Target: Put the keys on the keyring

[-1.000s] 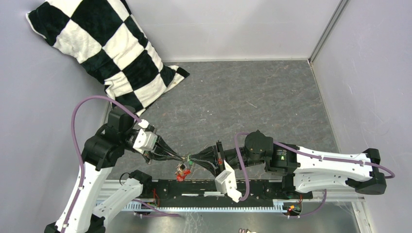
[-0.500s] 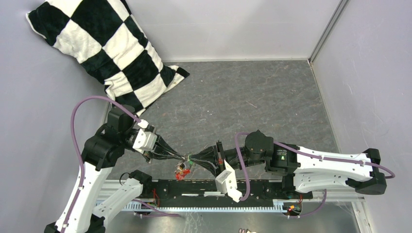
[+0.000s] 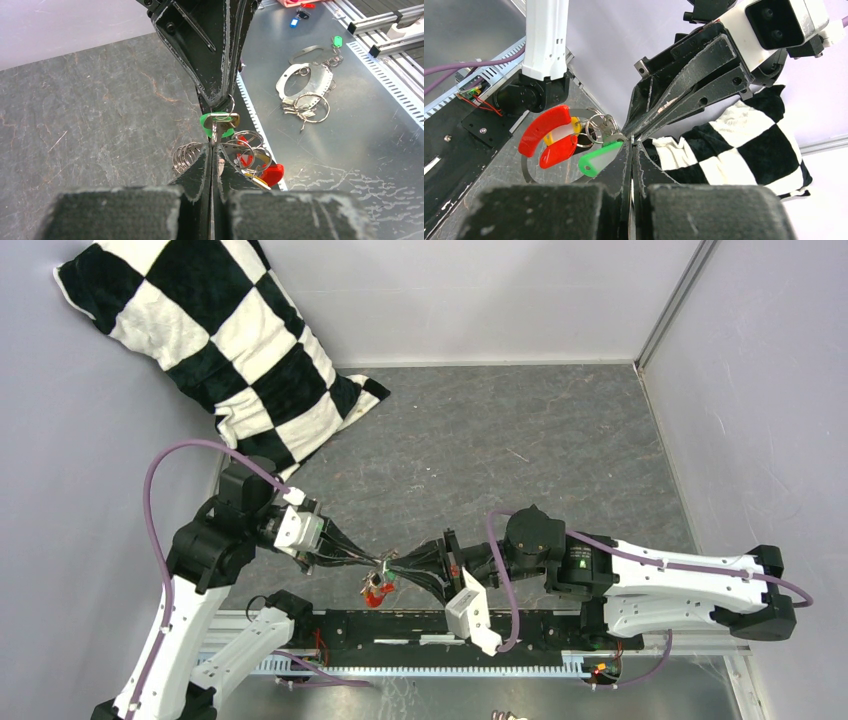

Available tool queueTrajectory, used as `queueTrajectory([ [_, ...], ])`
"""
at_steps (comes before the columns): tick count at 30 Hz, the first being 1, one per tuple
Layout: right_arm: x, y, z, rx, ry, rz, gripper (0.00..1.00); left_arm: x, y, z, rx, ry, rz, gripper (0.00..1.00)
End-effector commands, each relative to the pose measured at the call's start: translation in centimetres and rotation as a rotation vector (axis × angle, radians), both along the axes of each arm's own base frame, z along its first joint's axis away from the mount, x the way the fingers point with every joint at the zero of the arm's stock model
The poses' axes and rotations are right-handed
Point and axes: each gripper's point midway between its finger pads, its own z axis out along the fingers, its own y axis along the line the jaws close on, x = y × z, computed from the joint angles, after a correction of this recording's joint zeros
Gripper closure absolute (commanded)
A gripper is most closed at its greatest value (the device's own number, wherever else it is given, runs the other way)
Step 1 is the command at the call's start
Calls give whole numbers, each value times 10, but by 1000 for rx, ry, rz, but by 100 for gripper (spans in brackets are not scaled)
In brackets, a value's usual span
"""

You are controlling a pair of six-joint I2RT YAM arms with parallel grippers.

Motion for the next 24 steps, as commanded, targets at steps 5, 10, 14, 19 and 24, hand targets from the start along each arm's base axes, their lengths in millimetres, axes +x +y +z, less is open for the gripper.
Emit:
queueTrajectory([
  [5, -5, 3, 28, 64, 4, 20, 100, -2, 0, 4, -16, -14, -5, 98],
  [10, -2, 4, 28, 66, 6, 5, 100, -3, 0, 4, -20, -24, -6, 98],
  [14, 2, 5, 30, 78, 7, -16, 100, -6, 1, 5, -26, -35, -11, 98],
  [19, 5, 6, 31, 88, 12, -32, 100, -9, 2, 4, -32, -40, -18, 98],
  [24, 7, 3, 36, 103, 14, -44, 100, -10, 2, 5, -36, -44, -22, 98],
])
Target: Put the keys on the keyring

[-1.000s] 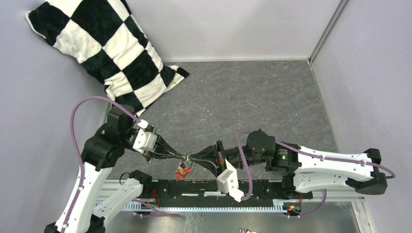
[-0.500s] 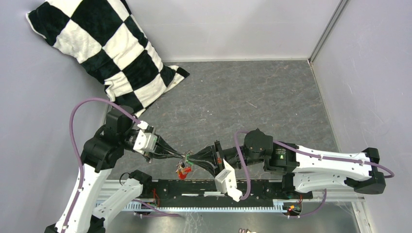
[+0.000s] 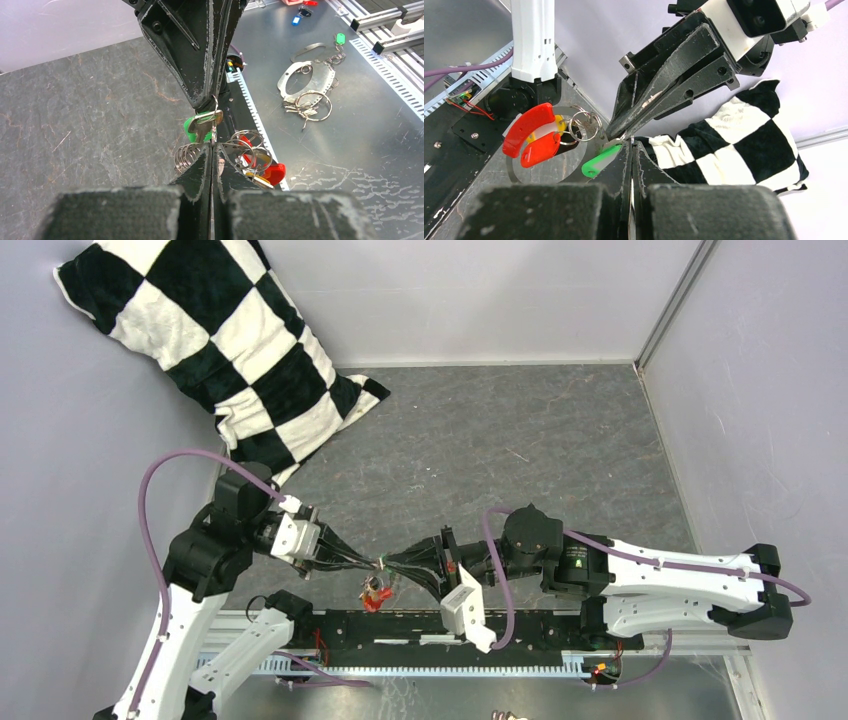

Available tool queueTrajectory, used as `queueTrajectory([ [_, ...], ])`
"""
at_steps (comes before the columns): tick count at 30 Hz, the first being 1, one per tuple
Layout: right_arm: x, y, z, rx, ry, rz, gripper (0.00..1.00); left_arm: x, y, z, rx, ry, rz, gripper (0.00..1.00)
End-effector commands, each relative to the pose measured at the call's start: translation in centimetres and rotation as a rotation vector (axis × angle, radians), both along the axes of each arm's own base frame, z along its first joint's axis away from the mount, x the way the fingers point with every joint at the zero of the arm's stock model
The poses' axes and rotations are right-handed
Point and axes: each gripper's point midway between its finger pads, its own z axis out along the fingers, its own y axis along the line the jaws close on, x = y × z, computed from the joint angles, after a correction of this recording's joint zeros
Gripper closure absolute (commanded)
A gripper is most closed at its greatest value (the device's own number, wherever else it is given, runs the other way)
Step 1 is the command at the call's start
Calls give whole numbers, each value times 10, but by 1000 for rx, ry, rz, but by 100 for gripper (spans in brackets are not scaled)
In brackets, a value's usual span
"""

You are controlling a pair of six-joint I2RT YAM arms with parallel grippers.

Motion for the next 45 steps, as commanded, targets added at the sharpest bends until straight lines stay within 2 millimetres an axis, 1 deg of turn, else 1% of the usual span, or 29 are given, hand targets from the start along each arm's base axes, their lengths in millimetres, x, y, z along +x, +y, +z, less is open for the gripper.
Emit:
queueTrajectory([
  [1, 4, -5, 32, 86, 0, -31, 100, -5, -1, 7, -31, -21, -30, 98],
  [4, 11, -13, 25, 76, 15, -61, 100, -8, -1, 11, -44, -31, -46, 98],
  [5, 11, -17, 22, 78, 17, -59, 100, -9, 0, 11, -47, -31, -51, 98],
  [8, 1, -22, 12, 62, 14, -10, 100, -10, -1, 13, -60, -38, -69, 98],
  [11, -3, -22, 9, 42, 16, 10, 100, -12, -2, 17, -75, -30, -98, 98],
  [16, -9, -26, 14, 49, 7, 49, 100, -14, -4, 24, -95, -1, -140, 98],
  [18, -14, -27, 13, 46, 6, 71, 100, -14, -5, 26, -99, 8, -149, 98],
  [21, -14, -28, 12, 49, 8, 75, 100, -14, -6, 32, -109, 23, -165, 98],
  [30, -6, -31, 13, 121, 14, 24, 100, -13, -8, 52, -132, 46, -212, 98],
  [37, 7, -27, 28, 201, 15, -41, 100, -12, -8, 55, -134, 46, -214, 98],
  [40, 9, -28, 34, 251, 17, -50, 100, -12, -8, 56, -143, 35, -224, 98],
  [45, 8, -28, 31, 278, 27, -48, 100, -15, -8, 66, -159, 42, -248, 98],
])
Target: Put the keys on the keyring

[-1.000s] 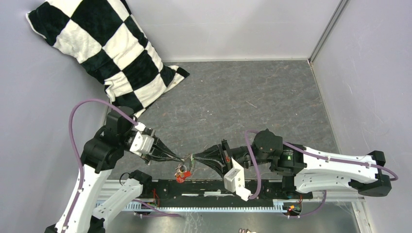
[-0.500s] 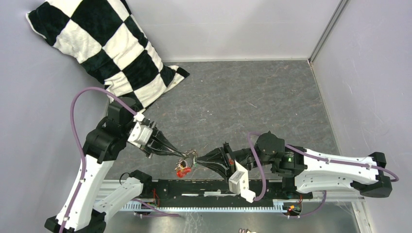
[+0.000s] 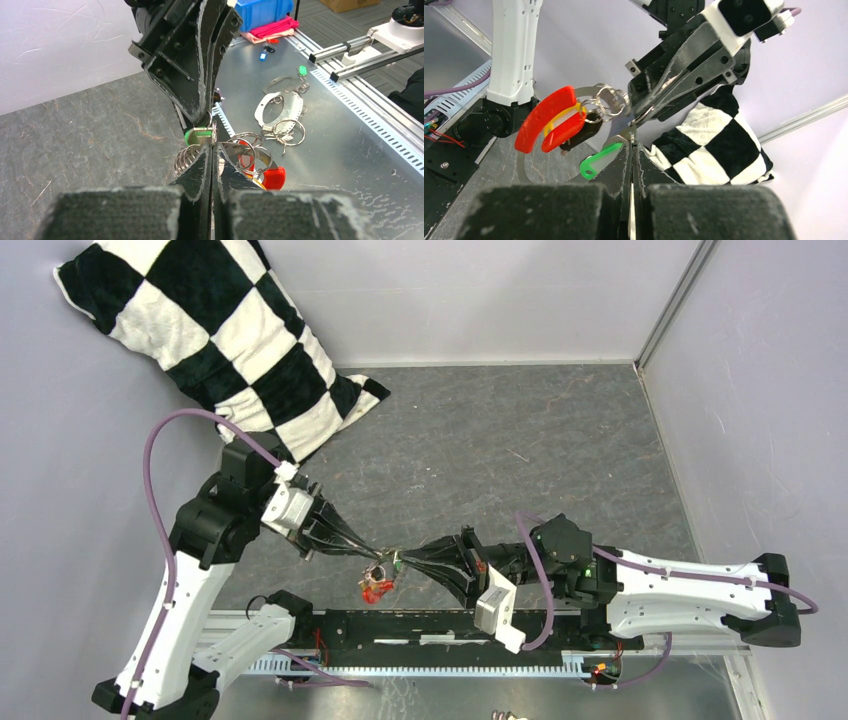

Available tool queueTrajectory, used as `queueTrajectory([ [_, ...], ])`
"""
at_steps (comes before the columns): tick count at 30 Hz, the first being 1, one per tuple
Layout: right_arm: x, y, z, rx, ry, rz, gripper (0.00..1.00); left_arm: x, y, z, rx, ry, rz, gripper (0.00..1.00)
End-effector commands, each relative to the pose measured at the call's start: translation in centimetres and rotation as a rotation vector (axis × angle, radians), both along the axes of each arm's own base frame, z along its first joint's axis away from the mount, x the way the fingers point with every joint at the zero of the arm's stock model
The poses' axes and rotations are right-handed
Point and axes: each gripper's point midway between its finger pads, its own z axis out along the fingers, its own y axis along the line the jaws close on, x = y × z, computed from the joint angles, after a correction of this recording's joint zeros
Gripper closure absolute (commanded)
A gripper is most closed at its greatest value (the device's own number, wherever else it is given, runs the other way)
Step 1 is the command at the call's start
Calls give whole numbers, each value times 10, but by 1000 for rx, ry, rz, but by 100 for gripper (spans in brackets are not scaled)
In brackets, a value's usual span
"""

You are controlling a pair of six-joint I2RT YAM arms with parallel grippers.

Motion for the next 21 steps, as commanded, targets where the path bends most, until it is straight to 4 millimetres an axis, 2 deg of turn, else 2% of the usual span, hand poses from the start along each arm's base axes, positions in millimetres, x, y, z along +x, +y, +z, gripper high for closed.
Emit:
queueTrajectory([
  [1, 4, -2, 14, 88, 14, -20, 100, -14, 3, 28, -74, -21, -89, 98],
  [6, 3, -2, 12, 95, 17, -16, 100, -13, 2, 33, -85, -33, -88, 98],
  [21, 3, 0, 22, 115, -19, -16, 100, -17, 4, 19, -74, -45, -79, 98],
])
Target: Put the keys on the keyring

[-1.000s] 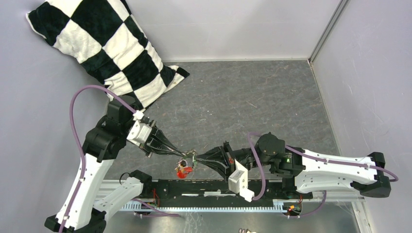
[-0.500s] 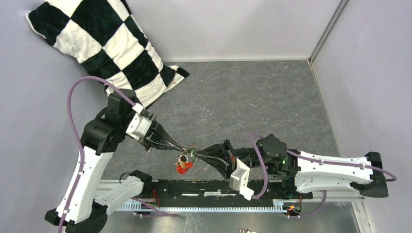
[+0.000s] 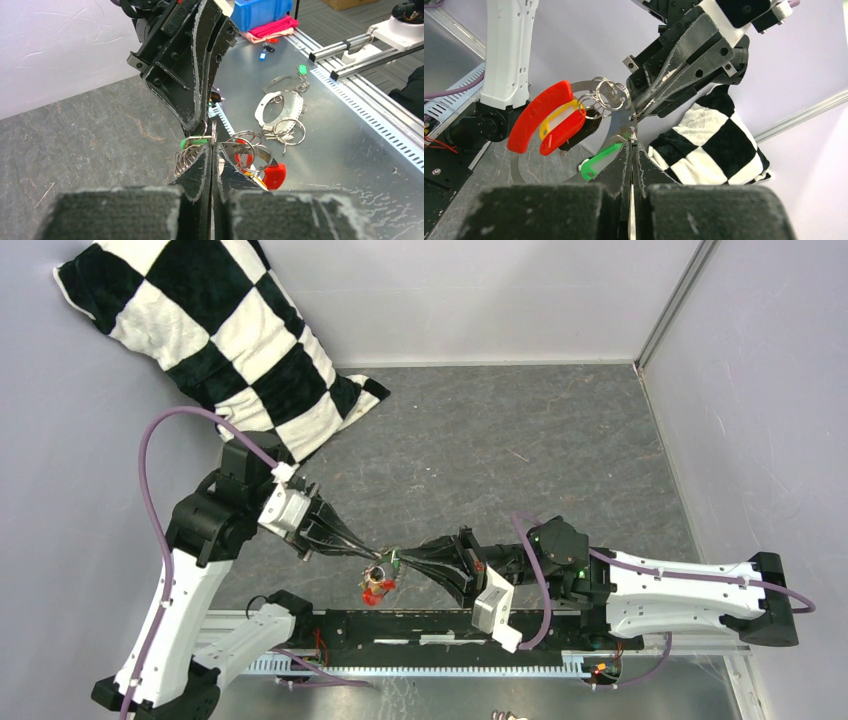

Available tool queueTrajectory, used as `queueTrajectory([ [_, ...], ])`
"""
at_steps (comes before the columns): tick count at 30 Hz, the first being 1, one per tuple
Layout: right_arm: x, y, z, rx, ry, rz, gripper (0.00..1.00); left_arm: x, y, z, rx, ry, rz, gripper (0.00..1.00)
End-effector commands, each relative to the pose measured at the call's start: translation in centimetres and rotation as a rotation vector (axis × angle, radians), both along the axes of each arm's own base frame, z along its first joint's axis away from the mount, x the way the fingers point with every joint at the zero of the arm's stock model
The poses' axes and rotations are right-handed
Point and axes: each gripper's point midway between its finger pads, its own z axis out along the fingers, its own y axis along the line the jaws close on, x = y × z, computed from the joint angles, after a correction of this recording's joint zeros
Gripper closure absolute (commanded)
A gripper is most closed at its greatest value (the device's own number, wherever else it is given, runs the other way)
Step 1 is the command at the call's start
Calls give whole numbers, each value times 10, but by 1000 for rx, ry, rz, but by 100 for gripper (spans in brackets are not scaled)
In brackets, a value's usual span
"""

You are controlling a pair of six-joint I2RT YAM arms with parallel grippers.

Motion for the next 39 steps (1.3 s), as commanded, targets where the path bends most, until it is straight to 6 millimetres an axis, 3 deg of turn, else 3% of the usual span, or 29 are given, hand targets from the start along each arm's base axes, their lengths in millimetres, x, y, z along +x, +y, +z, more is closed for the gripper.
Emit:
queueTrajectory([
  [1, 1, -3, 27, 78, -27, -6, 100, -14, 3, 8, -71, -42, -71, 98],
  [9, -10, 8, 29, 33, -35, 62, 100, -15, 5, 1, -75, -100, -44, 98],
  [20, -9, 8, 40, 6, -36, 54, 100, -14, 6, -10, -75, -158, -3, 98],
  [30, -16, 11, 30, -113, -28, 100, 100, -13, 7, -15, -80, -216, 28, 98],
  [39, -13, 9, 24, -161, -14, 81, 100, -4, 10, -21, -104, -437, 120, 98],
])
